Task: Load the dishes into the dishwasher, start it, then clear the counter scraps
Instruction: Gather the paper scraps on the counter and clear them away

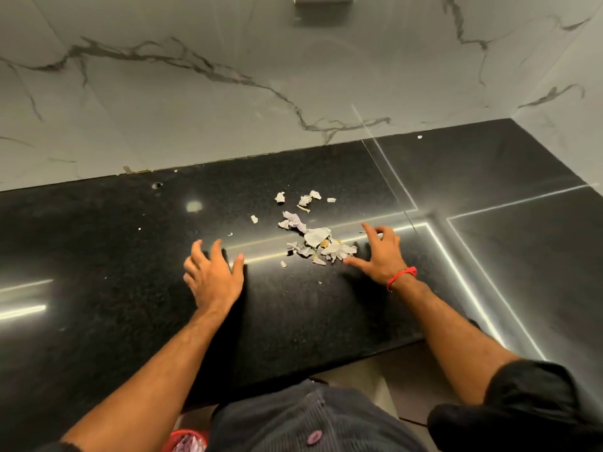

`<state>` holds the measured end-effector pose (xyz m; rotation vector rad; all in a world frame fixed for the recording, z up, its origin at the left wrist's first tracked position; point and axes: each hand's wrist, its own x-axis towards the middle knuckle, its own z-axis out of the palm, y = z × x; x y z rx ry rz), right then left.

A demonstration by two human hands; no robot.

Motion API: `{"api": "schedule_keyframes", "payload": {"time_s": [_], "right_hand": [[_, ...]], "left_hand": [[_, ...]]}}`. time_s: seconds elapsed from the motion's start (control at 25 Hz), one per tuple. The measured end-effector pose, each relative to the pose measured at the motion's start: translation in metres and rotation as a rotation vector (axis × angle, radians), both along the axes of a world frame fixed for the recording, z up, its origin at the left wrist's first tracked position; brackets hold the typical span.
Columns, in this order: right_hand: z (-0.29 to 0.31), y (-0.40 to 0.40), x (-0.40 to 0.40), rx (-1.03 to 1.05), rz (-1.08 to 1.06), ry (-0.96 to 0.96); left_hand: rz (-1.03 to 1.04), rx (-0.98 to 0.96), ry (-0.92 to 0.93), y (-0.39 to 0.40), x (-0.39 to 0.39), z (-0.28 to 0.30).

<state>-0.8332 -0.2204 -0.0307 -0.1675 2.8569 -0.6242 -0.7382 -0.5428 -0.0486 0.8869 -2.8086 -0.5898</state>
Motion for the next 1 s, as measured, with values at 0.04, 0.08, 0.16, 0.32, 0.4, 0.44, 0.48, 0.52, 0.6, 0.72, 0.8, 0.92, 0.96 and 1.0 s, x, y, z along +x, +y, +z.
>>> {"api": "schedule_keyframes", "payload": {"time_s": [0.04, 0.08, 0.16, 0.32, 0.4, 0.44, 0.48, 0.52, 0.6, 0.72, 0.8, 0.92, 0.96, 1.0], "right_hand": [[-0.001, -0.003, -0.006, 0.060, -0.010, -0.035], [-0.003, -0.010, -0.009, 0.105, -0.014, -0.060], [-0.006, -0.033, -0.010, 0.084, -0.012, -0.080], [0.004, -0.068, -0.017, -0.231, -0.073, -0.122], [0.013, -0.056, -0.017, -0.191, -0.063, -0.150], [0.014, -0.048, -0.013, -0.121, -0.039, -0.190], [0.012, -0.045, -0.007, -0.051, -0.001, -0.231], [0.010, -0.045, 0.002, -0.013, 0.031, -0.255], [0.002, -0.057, 0.014, -0.058, 0.093, -0.239], [0.005, -0.062, -0.007, -0.462, 0.006, -0.273], [0.013, -0.050, -0.036, -0.432, -0.003, -0.177], [0.019, -0.036, -0.078, -0.295, 0.029, -0.069], [0.019, -0.036, -0.089, -0.265, 0.072, -0.084], [0.018, -0.040, -0.097, -0.221, 0.137, -0.101]], "left_hand": [[0.008, 0.024, -0.053, -0.003, -0.007, -0.001], [-0.015, 0.034, -0.073, 0.001, -0.014, -0.002], [-0.167, 0.148, -0.039, 0.020, -0.027, -0.003], [-0.413, 0.560, 0.138, 0.055, -0.054, 0.011], [-0.349, 0.479, 0.147, 0.037, -0.062, 0.015], [-0.314, 0.399, 0.085, 0.026, -0.061, 0.012], [-0.300, 0.331, -0.010, 0.018, -0.058, 0.010], [-0.318, 0.325, -0.087, 0.017, -0.055, 0.009], [-0.366, 0.487, -0.100, 0.033, -0.052, 0.008], [-0.261, 0.770, 0.119, 0.058, -0.073, 0.013], [-0.207, 0.506, 0.210, 0.047, -0.098, 0.015], [-0.159, 0.140, 0.053, 0.016, -0.134, 0.012], [-0.178, 0.163, -0.041, 0.015, -0.141, 0.013], [-0.238, 0.186, -0.108, 0.022, -0.146, 0.012]]}}
